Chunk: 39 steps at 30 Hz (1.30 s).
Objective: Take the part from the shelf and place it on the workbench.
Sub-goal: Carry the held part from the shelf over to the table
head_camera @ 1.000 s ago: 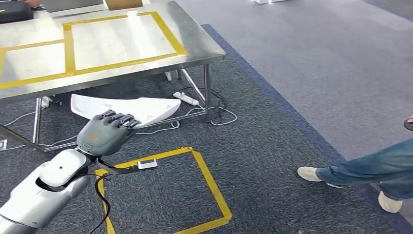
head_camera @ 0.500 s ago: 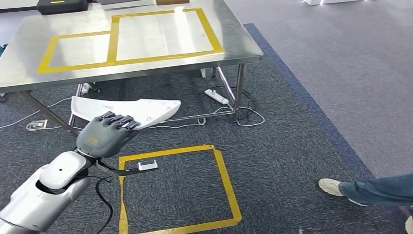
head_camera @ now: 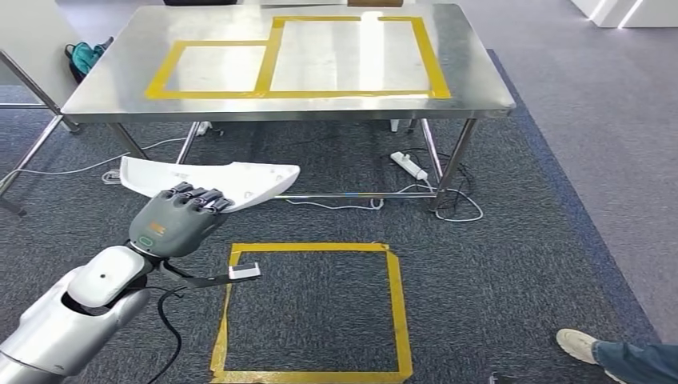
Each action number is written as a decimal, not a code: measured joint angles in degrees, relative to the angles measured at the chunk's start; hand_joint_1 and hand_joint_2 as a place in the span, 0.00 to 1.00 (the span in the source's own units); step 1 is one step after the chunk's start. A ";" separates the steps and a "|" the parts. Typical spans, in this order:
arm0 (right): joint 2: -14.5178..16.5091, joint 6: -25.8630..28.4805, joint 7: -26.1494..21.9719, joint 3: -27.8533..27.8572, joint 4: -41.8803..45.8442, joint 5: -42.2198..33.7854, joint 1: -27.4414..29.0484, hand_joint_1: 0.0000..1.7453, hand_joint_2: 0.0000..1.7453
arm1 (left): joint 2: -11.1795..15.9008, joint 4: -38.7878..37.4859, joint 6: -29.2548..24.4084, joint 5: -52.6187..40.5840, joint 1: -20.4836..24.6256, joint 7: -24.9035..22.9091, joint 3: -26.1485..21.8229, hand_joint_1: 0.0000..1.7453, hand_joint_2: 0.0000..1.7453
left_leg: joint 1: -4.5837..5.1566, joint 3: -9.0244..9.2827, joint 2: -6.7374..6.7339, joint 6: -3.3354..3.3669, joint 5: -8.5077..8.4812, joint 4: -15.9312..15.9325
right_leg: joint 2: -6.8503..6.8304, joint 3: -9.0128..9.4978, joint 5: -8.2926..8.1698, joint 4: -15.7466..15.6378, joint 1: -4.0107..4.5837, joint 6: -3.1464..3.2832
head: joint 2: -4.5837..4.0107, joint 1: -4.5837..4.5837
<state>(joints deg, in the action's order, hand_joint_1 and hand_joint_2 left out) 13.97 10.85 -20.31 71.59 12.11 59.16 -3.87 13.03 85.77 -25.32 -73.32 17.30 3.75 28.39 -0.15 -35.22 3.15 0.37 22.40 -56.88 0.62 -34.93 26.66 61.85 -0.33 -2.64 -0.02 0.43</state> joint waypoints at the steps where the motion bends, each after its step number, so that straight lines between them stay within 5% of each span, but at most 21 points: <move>1: -0.01 -0.11 0.10 0.01 0.00 -0.04 -0.04 0.00 0.00 | 0.09 0.00 -0.24 0.25 0.05 0.83 0.08 1.00 1.00 | 0.10 -0.13 0.17 -0.20 0.04 -0.14 | 0.35 0.91 -0.75 -2.15 -0.11 0.07 | 0.00 -0.02; 6: 0.00 -0.28 0.24 0.05 0.00 0.32 -0.01 0.00 0.00 | 1.11 0.00 -3.22 1.37 0.55 6.14 1.13 1.00 1.00 | 0.26 -0.29 0.12 1.04 -0.32 0.00 | 1.00 1.16 -1.18 -3.16 -0.06 0.39 | 0.00 0.02; 19: 0.00 -0.31 0.24 0.05 0.00 0.39 -0.05 0.00 0.00 | 1.35 0.00 -3.50 1.91 0.89 7.15 1.41 1.00 1.00 | 0.22 -0.20 0.02 1.05 -0.36 0.18 | 1.10 1.12 -1.21 -3.16 0.02 0.58 | 0.00 0.02; 22: 0.00 -0.49 0.24 0.05 0.00 0.49 -0.08 0.00 0.00 | 1.58 -0.02 -3.40 2.94 1.43 8.48 1.89 1.00 1.00 | 0.16 -0.14 0.01 0.69 -0.50 0.41 | 1.09 1.09 -1.18 -3.15 0.12 0.90 | 0.00 -0.01; 25: -0.02 -0.86 0.27 0.02 0.00 0.56 -0.16 0.00 0.00 | 2.15 -0.03 -2.59 6.43 2.03 11.30 3.05 1.00 1.00 | -0.02 -0.14 0.01 -0.83 -0.74 0.79 | 1.00 0.98 -1.23 -3.11 0.26 1.26 | 0.00 -0.03; 27: -0.08 -0.58 0.04 -0.05 0.01 0.48 -0.05 0.00 0.00 | 2.46 -0.03 -1.36 10.67 2.25 13.99 3.47 1.00 1.00 | -0.61 1.59 -0.06 -0.73 -0.43 2.76 | 0.46 -2.95 1.70 3.87 -0.30 -0.23 | 0.00 -0.34; 29: -0.15 -0.28 -0.30 -0.12 0.02 0.38 0.06 0.00 0.00 | 2.38 -0.02 -0.87 13.12 2.20 15.52 3.44 1.00 1.00 | -1.66 3.70 -0.06 -0.65 0.49 4.23 | -0.09 -5.52 2.29 7.72 -1.35 -2.49 | 0.00 -0.65; 31: -0.04 -0.19 -0.40 -0.12 -0.05 0.33 0.10 0.00 0.00 | 2.21 -0.02 -1.25 13.38 2.00 15.53 3.29 1.00 1.00 | -2.44 4.02 0.07 -2.01 2.00 2.76 | 0.18 -2.06 -1.28 0.90 -2.25 -3.93 | 0.00 -0.93; 33: 0.10 -0.08 -0.37 -0.12 -0.15 0.32 0.15 0.00 0.00 | 2.07 -0.02 -1.97 13.50 1.76 15.51 2.93 1.00 1.00 | -2.58 3.91 0.20 -3.06 3.33 1.28 | 0.69 0.12 -1.74 -2.45 -2.63 -3.41 | 0.00 -1.29; 34: 0.16 -0.02 -0.33 -0.12 -0.20 0.32 0.18 0.00 0.00 | 1.98 -0.02 -2.41 13.52 1.58 15.50 2.72 1.00 1.00 | -2.51 3.93 0.30 -3.30 3.65 1.02 | 0.91 0.24 -0.95 -2.10 -2.52 -2.52 | 0.00 -1.34; 37: 0.02 0.08 -0.30 -0.13 -0.16 0.34 0.26 0.00 0.00 | 1.72 -0.01 -3.21 13.53 1.28 15.47 2.20 1.00 1.00 | -2.59 4.47 -0.19 -3.41 4.47 0.51 | 0.82 1.00 0.37 -1.73 -2.35 -0.24 | 0.00 -0.87; 39: 0.02 0.07 -0.33 -0.14 -0.15 0.37 0.35 0.00 0.00 | 1.61 0.00 -3.34 13.53 1.31 15.45 1.97 1.00 1.00 | -2.36 2.14 -1.66 -3.38 6.11 -4.31 | 0.64 2.48 1.13 -2.16 -2.22 0.59 | 0.00 -0.58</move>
<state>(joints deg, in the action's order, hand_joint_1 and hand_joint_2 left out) 13.99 10.91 -20.64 71.45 11.96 59.53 -3.53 14.63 85.77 -28.67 -59.78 18.62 19.20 30.36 -2.51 -33.08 1.49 -3.02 28.51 -61.19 1.27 -32.45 27.79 59.69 -2.55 -2.06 -0.02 -0.15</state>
